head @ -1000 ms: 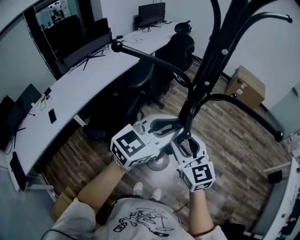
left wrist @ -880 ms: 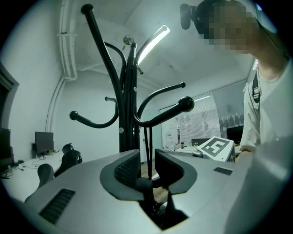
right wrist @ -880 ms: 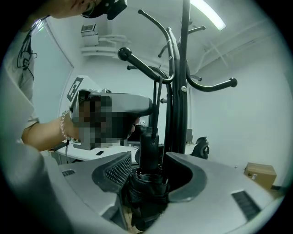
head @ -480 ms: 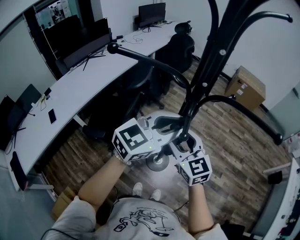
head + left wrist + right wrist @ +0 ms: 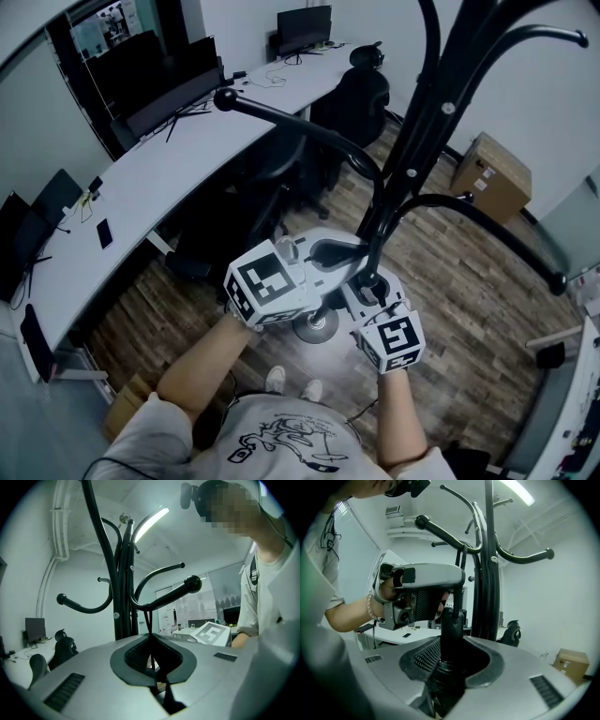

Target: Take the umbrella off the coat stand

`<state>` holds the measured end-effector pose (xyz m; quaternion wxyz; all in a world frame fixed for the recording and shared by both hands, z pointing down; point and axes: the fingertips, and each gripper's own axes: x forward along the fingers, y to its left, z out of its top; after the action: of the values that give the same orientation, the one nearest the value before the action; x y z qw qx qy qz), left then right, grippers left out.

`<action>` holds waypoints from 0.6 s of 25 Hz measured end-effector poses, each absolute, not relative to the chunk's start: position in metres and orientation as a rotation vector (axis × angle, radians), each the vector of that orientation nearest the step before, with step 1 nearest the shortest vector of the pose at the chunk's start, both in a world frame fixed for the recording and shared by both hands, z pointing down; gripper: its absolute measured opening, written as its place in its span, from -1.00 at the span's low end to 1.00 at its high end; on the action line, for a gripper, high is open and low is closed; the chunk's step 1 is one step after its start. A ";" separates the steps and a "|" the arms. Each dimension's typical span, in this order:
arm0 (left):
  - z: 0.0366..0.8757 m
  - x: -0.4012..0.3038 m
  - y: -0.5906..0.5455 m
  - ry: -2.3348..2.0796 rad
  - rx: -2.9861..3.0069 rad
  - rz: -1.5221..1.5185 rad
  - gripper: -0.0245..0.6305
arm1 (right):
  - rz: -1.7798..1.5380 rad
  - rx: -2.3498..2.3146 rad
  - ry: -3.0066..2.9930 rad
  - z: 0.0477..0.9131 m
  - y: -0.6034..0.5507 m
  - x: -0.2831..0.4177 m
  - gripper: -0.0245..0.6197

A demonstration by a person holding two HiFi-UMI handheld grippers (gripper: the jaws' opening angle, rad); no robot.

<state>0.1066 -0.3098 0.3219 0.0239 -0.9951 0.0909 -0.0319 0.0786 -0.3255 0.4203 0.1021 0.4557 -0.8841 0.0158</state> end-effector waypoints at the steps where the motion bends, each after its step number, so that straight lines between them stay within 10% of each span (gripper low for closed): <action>1: 0.321 0.106 -0.310 0.280 -3.075 -0.094 -0.85 | 0.047 1.346 -2.610 0.419 -0.325 0.078 -0.46; 15: 0.300 0.095 -0.295 0.259 -3.095 -0.004 -0.85 | 0.007 1.357 -2.593 0.394 -0.312 0.074 -0.47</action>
<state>0.0947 -0.2954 0.2996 0.0179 -0.9964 0.0833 -0.0012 0.0739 -0.3117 0.3940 0.1073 0.4609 -0.8809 0.0025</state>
